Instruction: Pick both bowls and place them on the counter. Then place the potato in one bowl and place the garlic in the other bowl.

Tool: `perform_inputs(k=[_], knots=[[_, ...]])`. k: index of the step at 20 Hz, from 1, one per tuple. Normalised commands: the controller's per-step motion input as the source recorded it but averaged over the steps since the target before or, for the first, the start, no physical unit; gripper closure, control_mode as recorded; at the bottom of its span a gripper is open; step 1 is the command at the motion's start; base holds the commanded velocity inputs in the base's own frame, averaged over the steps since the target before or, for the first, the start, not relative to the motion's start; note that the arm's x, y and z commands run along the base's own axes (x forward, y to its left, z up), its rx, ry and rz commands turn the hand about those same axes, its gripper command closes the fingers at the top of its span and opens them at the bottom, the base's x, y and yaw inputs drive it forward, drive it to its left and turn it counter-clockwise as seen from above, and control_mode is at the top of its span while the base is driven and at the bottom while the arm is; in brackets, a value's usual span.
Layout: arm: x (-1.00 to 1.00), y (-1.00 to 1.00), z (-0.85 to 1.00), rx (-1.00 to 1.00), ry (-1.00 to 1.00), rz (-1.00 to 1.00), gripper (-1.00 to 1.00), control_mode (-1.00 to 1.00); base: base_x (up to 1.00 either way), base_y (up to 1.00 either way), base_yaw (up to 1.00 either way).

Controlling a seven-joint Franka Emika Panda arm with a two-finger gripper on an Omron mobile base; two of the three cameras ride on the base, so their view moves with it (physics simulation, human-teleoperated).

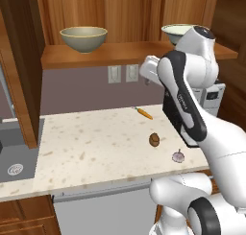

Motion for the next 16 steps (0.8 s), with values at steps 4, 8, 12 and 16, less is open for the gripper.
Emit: perform_inputs(k=[4, 8, 12, 16], knots=[[0.0, 0.08, 0.34, 0.23, -0.04, -0.17, -1.0, -1.0, 0.0, 0.0, 0.0], [0.0, 0.0, 0.27, 0.32, -0.07, -0.1, -1.0, -1.0, 0.0, 0.0, 0.0], [0.0, 0.1, 0.27, 0.17, -0.18, -0.13, -1.0, -1.0, 0.0, 0.0, 0.0], [0.01, 0.21, 0.27, 0.11, -0.16, -0.13, -1.0, -1.0, 0.0, 0.0, 0.0]])
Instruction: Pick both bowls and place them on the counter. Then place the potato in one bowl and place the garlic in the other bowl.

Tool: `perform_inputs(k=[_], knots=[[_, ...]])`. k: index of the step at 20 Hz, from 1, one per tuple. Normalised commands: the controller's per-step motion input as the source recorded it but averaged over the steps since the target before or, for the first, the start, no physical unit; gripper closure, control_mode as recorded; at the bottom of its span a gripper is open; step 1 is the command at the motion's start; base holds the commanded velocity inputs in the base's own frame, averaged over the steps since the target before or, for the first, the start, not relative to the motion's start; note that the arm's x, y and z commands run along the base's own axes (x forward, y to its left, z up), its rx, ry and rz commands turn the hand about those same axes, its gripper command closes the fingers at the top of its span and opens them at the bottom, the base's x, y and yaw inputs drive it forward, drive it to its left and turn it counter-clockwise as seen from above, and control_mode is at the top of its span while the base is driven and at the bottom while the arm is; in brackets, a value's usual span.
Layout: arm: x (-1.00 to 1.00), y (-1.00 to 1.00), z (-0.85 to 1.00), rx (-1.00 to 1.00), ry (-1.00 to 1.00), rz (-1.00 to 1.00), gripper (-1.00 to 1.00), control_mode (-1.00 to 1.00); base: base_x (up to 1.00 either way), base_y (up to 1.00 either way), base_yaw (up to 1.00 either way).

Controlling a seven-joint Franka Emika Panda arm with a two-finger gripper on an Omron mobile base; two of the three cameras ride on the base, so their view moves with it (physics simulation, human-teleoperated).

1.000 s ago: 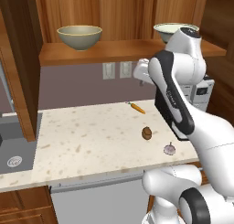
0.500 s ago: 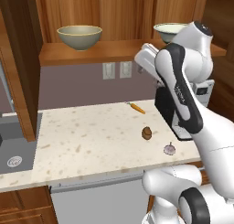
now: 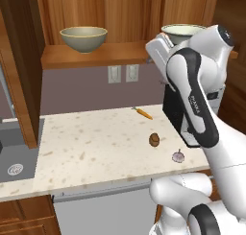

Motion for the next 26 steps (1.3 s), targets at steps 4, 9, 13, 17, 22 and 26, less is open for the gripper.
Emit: perform_inputs(k=[4, 9, 13, 17, 22, 26], knots=[[0.0, 0.14, 0.32, 0.06, -0.05, -0.11, -1.0, -1.0, 0.0, 0.0, 0.0], [0.0, 0.12, 0.29, 0.13, -0.09, -0.06, -1.0, -1.0, 0.0, 0.0, 0.0], [0.0, 0.13, 0.25, 0.16, -0.12, -0.03, -1.0, -1.0, 0.0, 0.0, 0.0], [0.08, 0.19, 0.25, 0.09, -0.03, -0.06, -1.0, -1.0, 0.0, 0.0, 0.0], [0.22, 0.23, 0.17, 0.09, -0.04, -0.03, -1.0, -1.0, 0.0, 0.0, 0.0], [0.36, 0.12, 0.2, 0.1, -0.01, 0.0, -1.0, -1.0, 0.0, 0.0, 0.0]])
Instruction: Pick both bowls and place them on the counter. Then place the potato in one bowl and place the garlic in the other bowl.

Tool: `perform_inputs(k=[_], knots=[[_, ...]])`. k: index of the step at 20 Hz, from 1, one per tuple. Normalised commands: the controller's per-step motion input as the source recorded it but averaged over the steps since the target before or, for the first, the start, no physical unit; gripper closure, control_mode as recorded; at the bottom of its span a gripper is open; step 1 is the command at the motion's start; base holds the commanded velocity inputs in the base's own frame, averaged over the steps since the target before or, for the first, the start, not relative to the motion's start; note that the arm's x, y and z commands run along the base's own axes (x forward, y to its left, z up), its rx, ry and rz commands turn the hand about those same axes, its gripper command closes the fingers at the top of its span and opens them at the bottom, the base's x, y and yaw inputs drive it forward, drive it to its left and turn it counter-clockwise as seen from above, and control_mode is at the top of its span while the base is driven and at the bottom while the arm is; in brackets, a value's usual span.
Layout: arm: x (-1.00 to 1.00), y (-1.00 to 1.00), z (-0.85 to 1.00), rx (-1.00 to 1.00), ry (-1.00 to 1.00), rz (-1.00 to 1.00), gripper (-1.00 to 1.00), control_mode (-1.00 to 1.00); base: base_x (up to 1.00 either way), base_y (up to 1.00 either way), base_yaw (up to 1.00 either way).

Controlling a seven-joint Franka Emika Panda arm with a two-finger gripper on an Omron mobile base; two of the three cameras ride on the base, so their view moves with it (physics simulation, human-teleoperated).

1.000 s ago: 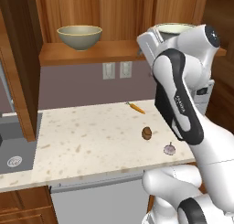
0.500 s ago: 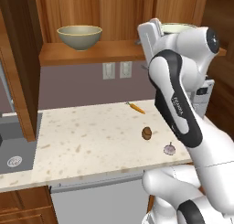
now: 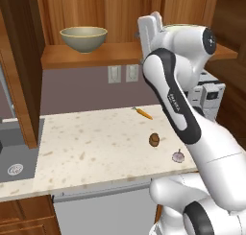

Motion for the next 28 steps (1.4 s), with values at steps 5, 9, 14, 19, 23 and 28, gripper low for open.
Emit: perform_inputs(k=[5, 9, 14, 19, 23, 28], knots=[[0.33, 0.15, 0.16, 0.09, 0.07, 0.0, -1.0, -1.0, 0.0, 0.0, 0.0], [0.46, 0.07, 0.03, 0.1, 0.13, 0.05, -1.0, -1.0, 0.0, 0.0, 0.0], [0.43, 0.12, 0.0, 0.01, 0.15, 0.11, -1.0, -1.0, 0.0, 0.0, 0.0], [0.36, 0.19, -0.09, 0.0, 0.0, 0.15, -1.0, -1.0, 0.0, 0.0, 0.0], [0.4, 0.21, -0.08, 0.0, -0.01, 0.13, -1.0, -1.0, 0.0, 0.0, 0.0], [0.42, 0.26, -0.1, 0.0, 0.0, 0.07, -1.0, -1.0, 0.0, 0.0, 0.0]])
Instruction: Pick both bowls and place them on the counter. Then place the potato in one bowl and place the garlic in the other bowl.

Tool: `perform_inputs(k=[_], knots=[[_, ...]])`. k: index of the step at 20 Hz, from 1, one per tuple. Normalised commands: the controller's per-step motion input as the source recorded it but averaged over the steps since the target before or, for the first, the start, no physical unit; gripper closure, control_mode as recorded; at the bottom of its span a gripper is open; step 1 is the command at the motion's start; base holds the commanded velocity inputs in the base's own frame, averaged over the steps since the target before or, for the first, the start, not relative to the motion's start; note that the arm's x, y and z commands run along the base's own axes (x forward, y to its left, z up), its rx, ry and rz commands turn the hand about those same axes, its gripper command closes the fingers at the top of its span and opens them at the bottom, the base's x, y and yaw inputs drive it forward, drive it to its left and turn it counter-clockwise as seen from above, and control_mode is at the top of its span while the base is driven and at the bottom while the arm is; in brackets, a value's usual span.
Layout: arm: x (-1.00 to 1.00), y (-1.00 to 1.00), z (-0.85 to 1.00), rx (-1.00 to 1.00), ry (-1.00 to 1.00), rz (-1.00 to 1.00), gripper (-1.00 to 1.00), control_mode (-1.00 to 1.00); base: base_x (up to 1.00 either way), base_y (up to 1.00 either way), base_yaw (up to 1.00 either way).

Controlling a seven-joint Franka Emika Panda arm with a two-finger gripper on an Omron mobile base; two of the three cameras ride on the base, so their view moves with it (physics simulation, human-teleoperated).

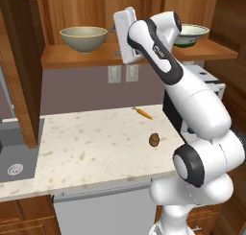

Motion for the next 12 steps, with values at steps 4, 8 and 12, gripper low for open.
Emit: perform_inputs(k=[4, 8, 12], knots=[[0.36, 0.24, -0.01, 0.0, 0.0, 0.01, -1.0, -1.0, 0.0, 0.0, 0.0], [0.42, 0.24, 0.0, 0.0, 0.03, 0.0, -1.0, -1.0, 0.0, 0.0, 0.0], [0.45, 0.15, 0.0, 0.0, 0.08, 0.0, -1.0, -1.0, 0.0, 0.0, 0.0]])
